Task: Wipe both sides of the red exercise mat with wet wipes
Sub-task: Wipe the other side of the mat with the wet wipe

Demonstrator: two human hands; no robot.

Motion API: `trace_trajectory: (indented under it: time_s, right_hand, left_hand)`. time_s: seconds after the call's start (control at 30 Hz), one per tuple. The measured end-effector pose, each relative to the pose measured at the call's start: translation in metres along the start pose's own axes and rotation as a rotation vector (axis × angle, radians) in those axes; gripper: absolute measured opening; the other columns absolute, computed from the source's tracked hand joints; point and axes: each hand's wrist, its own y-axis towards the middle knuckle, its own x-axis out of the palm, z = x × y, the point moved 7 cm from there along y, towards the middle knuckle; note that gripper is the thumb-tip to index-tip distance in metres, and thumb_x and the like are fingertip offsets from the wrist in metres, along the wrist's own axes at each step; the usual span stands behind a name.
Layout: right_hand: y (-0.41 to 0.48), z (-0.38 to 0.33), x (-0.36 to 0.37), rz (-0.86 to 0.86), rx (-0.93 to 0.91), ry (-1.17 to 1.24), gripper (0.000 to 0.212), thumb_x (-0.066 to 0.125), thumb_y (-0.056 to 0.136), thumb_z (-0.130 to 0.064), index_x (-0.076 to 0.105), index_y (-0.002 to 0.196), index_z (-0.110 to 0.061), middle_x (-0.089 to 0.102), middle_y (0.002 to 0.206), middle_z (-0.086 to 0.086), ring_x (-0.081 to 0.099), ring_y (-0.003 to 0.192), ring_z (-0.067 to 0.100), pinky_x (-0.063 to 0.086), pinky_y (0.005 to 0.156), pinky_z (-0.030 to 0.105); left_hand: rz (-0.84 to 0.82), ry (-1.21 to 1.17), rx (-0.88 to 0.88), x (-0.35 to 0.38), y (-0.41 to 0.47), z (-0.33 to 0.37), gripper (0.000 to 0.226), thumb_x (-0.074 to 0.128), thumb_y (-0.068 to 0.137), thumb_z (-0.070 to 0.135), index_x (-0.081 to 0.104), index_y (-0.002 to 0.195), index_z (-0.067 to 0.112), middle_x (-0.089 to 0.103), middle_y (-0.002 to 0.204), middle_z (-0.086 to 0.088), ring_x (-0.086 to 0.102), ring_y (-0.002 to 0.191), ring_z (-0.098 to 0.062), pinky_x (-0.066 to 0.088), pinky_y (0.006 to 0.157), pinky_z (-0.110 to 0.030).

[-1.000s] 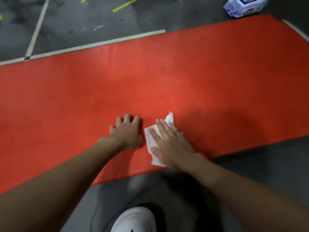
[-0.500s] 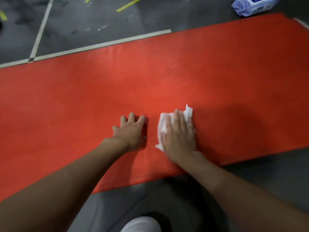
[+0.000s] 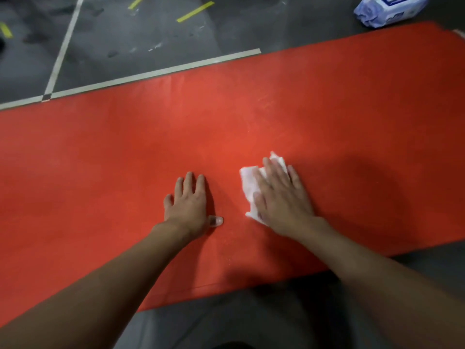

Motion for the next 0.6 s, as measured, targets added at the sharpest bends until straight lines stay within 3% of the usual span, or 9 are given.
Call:
trace_trajectory:
  time_s: [0.03, 0.1, 0.23, 0.37, 0.4, 0.47, 0.53, 0.6]
  right_hand:
    - [0.002, 0.003, 0.002, -0.005, 0.127, 0.008, 0.067, 0.012, 0.098, -0.047, 0.019, 0.158, -0.017, 0.006, 0.166, 0.012, -0.002, 0.153, 0.024, 0.0, 0.123, 0.046]
    - [0.002, -0.024, 0.011, 0.002, 0.157, 0.046, 0.066, 0.025, 0.098, -0.043, 0.02, 0.157, -0.012, 0.01, 0.164, 0.018, 0.001, 0.153, 0.028, -0.001, 0.122, 0.047]
    - [0.007, -0.027, 0.011, -0.023, -0.156, -0.03, 0.068, 0.031, 0.097, -0.049, 0.021, 0.157, -0.017, 0.009, 0.165, 0.016, -0.001, 0.153, 0.028, 0.0, 0.123, 0.046]
    - [0.016, -0.009, 0.003, 0.024, 0.226, 0.064, 0.065, 0.025, 0.098, -0.043, 0.02, 0.157, -0.017, 0.008, 0.164, 0.018, -0.001, 0.153, 0.029, -0.003, 0.122, 0.047]
    - [0.015, -0.031, 0.005, 0.042, 0.185, 0.1, 0.065, 0.023, 0.097, -0.041, 0.024, 0.156, -0.013, 0.013, 0.163, 0.021, 0.002, 0.153, 0.031, -0.003, 0.122, 0.048]
    - [0.009, -0.066, 0.012, 0.031, -0.093, 0.066, 0.066, 0.023, 0.097, -0.041, 0.031, 0.154, -0.011, 0.019, 0.161, 0.023, 0.009, 0.152, 0.032, 0.001, 0.123, 0.048]
    - [0.015, -0.049, 0.007, 0.011, -0.281, -0.004, 0.064, 0.022, 0.098, -0.041, 0.029, 0.154, -0.013, 0.019, 0.162, 0.018, 0.01, 0.152, 0.03, 0.005, 0.123, 0.047]
    - [0.032, -0.008, 0.0, 0.017, -0.095, 0.041, 0.064, 0.018, 0.098, -0.041, 0.023, 0.156, -0.016, 0.015, 0.165, 0.011, 0.005, 0.153, 0.026, 0.002, 0.122, 0.046]
  left_hand:
    - [0.007, 0.006, 0.0, 0.0, 0.0, 0.0, 0.118, 0.076, 0.074, 0.057, -0.001, 0.155, 0.018, -0.009, 0.163, -0.007, -0.005, 0.15, -0.03, 0.017, 0.116, -0.055]
    - [0.009, 0.024, -0.001, -0.003, 0.002, 0.003, 0.117, 0.079, 0.069, 0.057, 0.007, 0.152, 0.017, -0.001, 0.161, -0.007, 0.002, 0.148, -0.032, 0.023, 0.113, -0.056]
    - [0.021, 0.046, -0.003, -0.009, 0.007, 0.004, 0.115, 0.082, 0.06, 0.06, 0.016, 0.145, 0.021, 0.01, 0.154, -0.004, 0.014, 0.141, -0.032, 0.032, 0.104, -0.056]
    - [0.015, 0.053, -0.011, -0.007, 0.008, 0.001, 0.116, 0.082, 0.06, 0.061, 0.014, 0.146, 0.023, 0.008, 0.155, -0.003, 0.013, 0.142, -0.032, 0.031, 0.105, -0.056]
    - [0.011, 0.054, -0.014, -0.007, 0.008, 0.002, 0.115, 0.083, 0.059, 0.06, 0.016, 0.145, 0.023, 0.01, 0.154, -0.003, 0.014, 0.141, -0.032, 0.032, 0.103, -0.056]
    - [0.017, 0.046, -0.009, -0.009, 0.01, 0.004, 0.111, 0.084, 0.057, 0.059, 0.02, 0.141, 0.024, 0.014, 0.15, -0.002, 0.017, 0.138, -0.031, 0.034, 0.1, -0.053]
    - [0.024, 0.038, -0.002, -0.009, 0.01, 0.002, 0.11, 0.083, 0.058, 0.06, 0.019, 0.141, 0.025, 0.012, 0.15, -0.001, 0.016, 0.139, -0.03, 0.032, 0.1, -0.053]
    - [0.02, 0.04, 0.004, -0.005, 0.01, -0.001, 0.116, 0.081, 0.06, 0.062, 0.012, 0.146, 0.024, 0.005, 0.155, -0.001, 0.01, 0.142, -0.031, 0.028, 0.105, -0.055]
